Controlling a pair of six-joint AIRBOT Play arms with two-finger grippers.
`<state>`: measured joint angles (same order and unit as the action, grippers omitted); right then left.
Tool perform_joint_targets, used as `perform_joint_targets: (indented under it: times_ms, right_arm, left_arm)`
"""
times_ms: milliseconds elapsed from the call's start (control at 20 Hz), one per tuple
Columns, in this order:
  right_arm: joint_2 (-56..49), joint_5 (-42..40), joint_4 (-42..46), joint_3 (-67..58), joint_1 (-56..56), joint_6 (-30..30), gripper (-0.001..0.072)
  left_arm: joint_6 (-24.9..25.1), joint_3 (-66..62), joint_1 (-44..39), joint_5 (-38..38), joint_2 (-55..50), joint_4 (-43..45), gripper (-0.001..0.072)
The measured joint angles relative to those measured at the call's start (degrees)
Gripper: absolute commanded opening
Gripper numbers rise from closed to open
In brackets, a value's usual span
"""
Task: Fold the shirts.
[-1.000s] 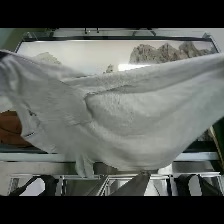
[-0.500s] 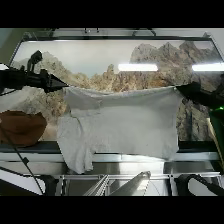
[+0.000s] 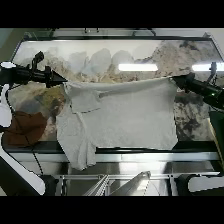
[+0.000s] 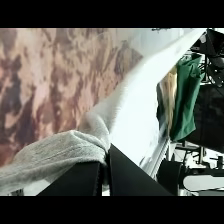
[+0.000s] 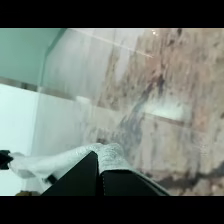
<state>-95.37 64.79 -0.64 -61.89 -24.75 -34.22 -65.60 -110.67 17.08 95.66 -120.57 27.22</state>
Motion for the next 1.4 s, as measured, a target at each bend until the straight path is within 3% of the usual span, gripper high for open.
perform_joint_targets:
  times_ms: [200, 450, 700, 1050, 1100, 1150, 1250, 1400]
  right_arm:
    - [-1.3, 8.4, 5.9, -1.3, -2.8, 0.2, 0.0018]
    - [-1.7, 14.9, 19.1, -1.7, -3.6, -2.9, 0.0018]
    - [-2.2, 17.0, 30.8, -1.7, -3.8, -5.8, 0.0018]
    - [-6.6, 17.9, 34.9, -1.7, -3.8, -8.3, 0.0021]
    - [-7.2, 18.0, 35.3, -1.7, -3.8, -8.8, 0.0096]
    - [-7.6, 18.1, 35.7, -1.7, -3.8, -9.4, 0.0253]
    - [-8.1, 18.4, 37.6, -1.7, -3.9, -11.5, 0.0252]
    - [-7.9, 19.8, 41.1, -1.7, -4.9, -14.7, 0.0244]
  left_arm:
    - [-1.5, -2.3, 0.1, 4.1, -0.7, 0.1, 0.001]
    - [-2.6, 3.7, -0.4, 7.5, -0.2, 0.3, 0.0008]
    - [-2.9, 12.8, 0.2, 7.7, -0.1, 3.0, 0.0008]
    - [-3.0, 18.6, 0.4, 5.7, -0.1, 11.5, 0.0001]
    - [-3.4, 18.8, 0.4, 5.6, -0.1, 12.0, 0.0001]
    - [-3.5, 19.0, 0.4, 5.5, -0.1, 12.5, 0.0006]
    - [-4.1, 19.1, 0.4, 5.7, -0.1, 12.9, 0.029]
    - [-6.3, 19.3, 0.7, 6.4, -0.1, 13.3, 0.0294]
